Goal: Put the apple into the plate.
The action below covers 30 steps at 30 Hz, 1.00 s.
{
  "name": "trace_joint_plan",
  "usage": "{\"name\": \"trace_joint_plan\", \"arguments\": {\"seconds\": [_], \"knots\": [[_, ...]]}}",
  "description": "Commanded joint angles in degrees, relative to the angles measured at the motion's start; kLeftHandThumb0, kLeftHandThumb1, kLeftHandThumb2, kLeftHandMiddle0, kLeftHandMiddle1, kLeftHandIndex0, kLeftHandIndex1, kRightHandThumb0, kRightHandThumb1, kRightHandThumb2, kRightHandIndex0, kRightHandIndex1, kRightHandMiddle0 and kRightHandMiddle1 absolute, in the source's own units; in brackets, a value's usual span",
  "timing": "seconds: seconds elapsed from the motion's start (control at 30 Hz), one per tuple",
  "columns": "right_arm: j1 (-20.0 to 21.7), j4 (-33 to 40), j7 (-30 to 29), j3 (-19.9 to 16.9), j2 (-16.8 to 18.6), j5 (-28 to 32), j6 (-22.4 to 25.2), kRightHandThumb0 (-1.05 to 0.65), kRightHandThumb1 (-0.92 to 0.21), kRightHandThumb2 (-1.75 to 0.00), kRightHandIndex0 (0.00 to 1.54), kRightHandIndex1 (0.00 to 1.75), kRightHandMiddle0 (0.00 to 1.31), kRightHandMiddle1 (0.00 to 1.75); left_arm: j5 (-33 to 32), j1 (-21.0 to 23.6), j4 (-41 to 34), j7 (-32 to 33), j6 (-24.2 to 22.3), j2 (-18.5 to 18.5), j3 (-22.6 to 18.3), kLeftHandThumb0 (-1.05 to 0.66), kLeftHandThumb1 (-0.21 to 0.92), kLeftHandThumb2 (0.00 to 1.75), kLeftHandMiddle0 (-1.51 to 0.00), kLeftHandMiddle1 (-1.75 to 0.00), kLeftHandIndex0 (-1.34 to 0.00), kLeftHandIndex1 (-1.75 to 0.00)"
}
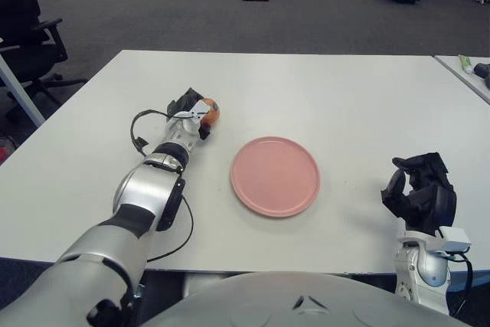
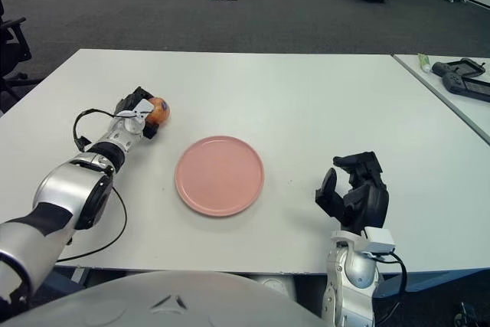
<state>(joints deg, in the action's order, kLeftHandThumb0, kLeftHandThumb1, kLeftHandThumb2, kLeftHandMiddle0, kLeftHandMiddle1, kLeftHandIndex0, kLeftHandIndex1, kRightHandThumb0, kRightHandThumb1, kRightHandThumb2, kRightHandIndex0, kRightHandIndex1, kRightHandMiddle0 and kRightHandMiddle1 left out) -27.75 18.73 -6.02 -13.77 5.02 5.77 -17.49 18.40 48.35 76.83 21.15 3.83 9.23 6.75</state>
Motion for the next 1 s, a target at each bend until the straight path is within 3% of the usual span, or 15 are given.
{"name": "trace_joint_plan", "arguments": {"seconds": [0.0, 0.3, 0.63, 0.7, 0.97], "knots": [[1.2, 0.6, -0.3, 0.0, -0.2, -0.7, -0.2, -0.41, -0.53, -1.06, 0.64, 1.44, 0.44, 1.75, -1.1, 3.4, -2.5, 1.2, 3.2, 0.4, -1.4, 0.0, -0.06, 1.61, -0.97, -1.35, -0.76, -1.75], [1.5, 0.3, -0.1, 0.0, 0.0, -0.2, 0.3, -0.42, -0.51, -1.09, 0.64, 1.46, 0.46, 1.75, -2.6, 2.1, -6.0, 1.4, 11.2, 0.0, -2.5, 0.0, -0.03, 1.64, -0.92, -1.52, -0.68, -1.75], [1.7, -0.4, 0.7, 0.3, -0.3, -0.1, -0.2, -0.43, -0.48, -1.12, 0.65, 1.49, 0.48, 1.75, -1.9, -2.4, -19.4, 0.4, 16.8, -1.0, -1.1, 0.0, -0.01, 1.65, -0.89, -1.61, -0.64, -1.75], [1.7, -0.6, 0.8, 0.3, -0.4, -0.2, -0.4, -0.43, -0.48, -1.12, 0.65, 1.49, 0.48, 1.75, -1.7, -3.2, -21.2, 0.0, 17.0, -1.1, -0.8, 0.0, -0.01, 1.64, -0.89, -1.61, -0.64, -1.75], [2.0, -1.0, 0.5, 0.3, -0.4, -1.3, -0.7, -0.42, -0.5, -1.09, 0.64, 1.48, 0.46, 1.75, -1.8, -10.8, -40.0, -5.8, 13.4, -2.6, 1.4, 0.0, -0.03, 1.66, -0.91, -1.59, -0.65, -1.75]]}}
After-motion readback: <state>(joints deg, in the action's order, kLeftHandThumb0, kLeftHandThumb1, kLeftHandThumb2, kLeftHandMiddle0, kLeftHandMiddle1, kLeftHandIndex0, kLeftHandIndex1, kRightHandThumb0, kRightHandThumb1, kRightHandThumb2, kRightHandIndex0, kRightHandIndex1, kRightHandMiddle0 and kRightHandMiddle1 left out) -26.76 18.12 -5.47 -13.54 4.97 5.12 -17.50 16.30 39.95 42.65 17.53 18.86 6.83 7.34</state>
